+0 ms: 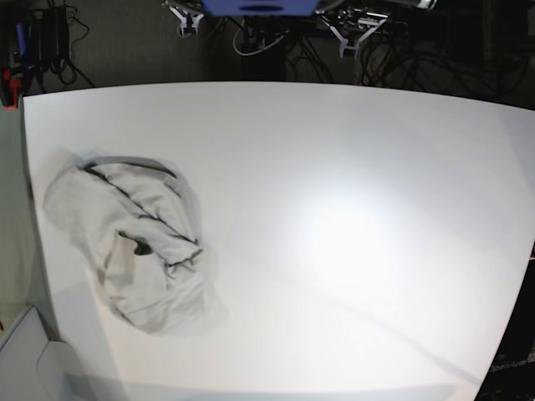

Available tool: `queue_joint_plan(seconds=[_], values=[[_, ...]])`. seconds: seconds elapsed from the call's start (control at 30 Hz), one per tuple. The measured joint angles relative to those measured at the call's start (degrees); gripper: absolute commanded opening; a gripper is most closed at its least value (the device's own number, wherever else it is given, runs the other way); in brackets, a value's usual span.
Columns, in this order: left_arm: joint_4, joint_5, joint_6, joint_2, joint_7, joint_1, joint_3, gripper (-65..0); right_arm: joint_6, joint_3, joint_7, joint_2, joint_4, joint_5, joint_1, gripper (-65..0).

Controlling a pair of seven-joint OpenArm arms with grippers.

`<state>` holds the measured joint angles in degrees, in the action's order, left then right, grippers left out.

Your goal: Layout the t-shirt on the table in an organized manner, then fold the t-shirt properly

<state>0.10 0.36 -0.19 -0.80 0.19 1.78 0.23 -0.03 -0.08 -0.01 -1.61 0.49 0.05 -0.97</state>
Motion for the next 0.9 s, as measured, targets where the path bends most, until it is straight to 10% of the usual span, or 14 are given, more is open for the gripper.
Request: queue_joint_plan(seconds=[0.9], values=[[0.24, 0.0, 0.0, -0.02, -0.22, -0.44, 0.02, -65.0, 0.02, 0.0, -0.42, 0.0, 5.79, 0.0, -3.65, -65.0]])
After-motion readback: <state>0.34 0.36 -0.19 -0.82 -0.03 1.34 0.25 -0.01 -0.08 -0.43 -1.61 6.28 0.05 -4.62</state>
